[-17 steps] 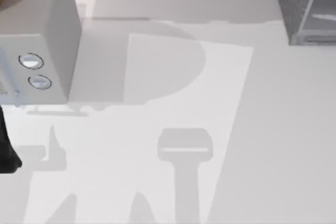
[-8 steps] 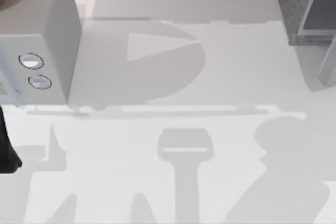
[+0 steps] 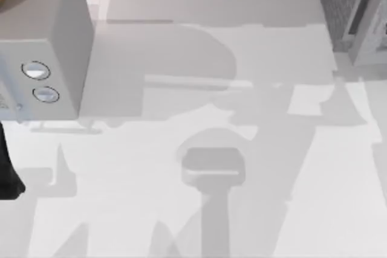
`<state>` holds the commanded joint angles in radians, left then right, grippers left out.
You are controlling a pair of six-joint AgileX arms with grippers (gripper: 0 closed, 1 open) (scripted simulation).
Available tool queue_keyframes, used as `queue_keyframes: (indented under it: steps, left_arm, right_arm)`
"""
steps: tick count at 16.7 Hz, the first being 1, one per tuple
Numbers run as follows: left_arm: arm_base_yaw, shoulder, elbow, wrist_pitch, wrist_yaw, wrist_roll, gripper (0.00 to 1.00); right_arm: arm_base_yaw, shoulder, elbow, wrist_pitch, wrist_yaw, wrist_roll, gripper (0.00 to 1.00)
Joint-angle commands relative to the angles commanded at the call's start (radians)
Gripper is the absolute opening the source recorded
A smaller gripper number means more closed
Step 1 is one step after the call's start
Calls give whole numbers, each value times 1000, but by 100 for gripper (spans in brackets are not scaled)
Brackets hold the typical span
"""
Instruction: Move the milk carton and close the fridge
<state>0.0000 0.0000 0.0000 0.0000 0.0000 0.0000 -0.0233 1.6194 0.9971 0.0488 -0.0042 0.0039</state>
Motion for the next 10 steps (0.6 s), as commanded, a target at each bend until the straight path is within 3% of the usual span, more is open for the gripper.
queue_keyframes:
  steps: [6,10]
  left_arm:
    - [0,0,0,0,0,0,100]
    - [0,0,0,0,0,0,100]
  right_arm:
    - [-8,6,-3,0,8,-1,100]
    - [-6,65,108,0,9,-2,100]
